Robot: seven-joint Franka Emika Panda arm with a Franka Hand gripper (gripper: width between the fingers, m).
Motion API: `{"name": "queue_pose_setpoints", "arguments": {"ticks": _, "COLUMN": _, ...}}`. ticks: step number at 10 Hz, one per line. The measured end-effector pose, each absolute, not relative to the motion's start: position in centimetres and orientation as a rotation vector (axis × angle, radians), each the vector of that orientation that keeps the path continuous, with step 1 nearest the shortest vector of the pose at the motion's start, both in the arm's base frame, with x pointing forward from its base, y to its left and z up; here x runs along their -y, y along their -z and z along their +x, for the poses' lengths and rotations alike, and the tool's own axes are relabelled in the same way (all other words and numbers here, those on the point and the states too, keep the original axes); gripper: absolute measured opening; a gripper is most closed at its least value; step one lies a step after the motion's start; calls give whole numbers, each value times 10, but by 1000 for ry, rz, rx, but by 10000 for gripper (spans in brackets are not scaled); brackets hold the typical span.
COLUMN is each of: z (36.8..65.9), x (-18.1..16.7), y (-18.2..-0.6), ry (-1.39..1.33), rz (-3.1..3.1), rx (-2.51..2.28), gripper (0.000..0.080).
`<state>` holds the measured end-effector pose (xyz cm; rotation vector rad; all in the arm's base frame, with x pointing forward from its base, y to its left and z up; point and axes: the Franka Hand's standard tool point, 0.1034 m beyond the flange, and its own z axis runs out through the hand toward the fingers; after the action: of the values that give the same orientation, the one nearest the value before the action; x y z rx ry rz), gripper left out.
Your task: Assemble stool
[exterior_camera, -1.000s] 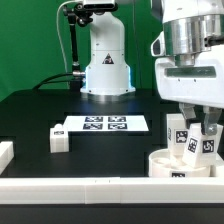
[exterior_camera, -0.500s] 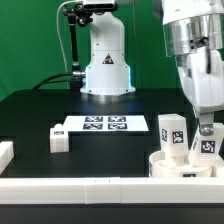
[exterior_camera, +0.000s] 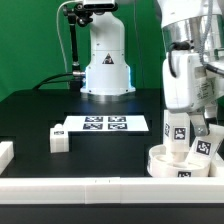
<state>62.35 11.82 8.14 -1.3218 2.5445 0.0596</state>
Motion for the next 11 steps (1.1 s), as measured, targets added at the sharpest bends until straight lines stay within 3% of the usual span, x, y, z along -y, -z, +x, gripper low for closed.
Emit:
{"name": "queue_pose_setpoints", "arguments": {"ticks": 3, "z": 621, "x": -116, "y": -82, "ry": -59, "rz": -1442, "rx": -2491, "gripper": 342}}
{"name": "queue_pose_setpoints", "arguments": {"ticks": 4, "z": 618, "x": -108, "y": -85, "ry": -82, "rz": -1539, "rx": -2456, "gripper": 545}}
{"name": "queue_pose_setpoints", "arguments": {"ticks": 5, "z": 620, "x": -94, "y": -92, "ry": -59, "rz": -1635, "rx": -2391, "gripper": 545}}
{"name": "queue_pose_setpoints", "arguments": {"ticks": 6, "z": 623, "x": -74, "y": -98, "ry": -31, "rz": -1744, "rx": -2313, "gripper": 628}}
{"name": "queue_pose_setpoints", "arguments": {"ticks": 8, "z": 626, "x": -39, "y": -99, "ry": 24, "rz": -1826, "rx": -2261, "gripper": 643}}
{"name": "queue_pose_setpoints", "arguments": {"ticks": 11, "z": 626, "x": -43, "y": -98, "ry": 20, "rz": -1828, "rx": -2260, "gripper": 649}}
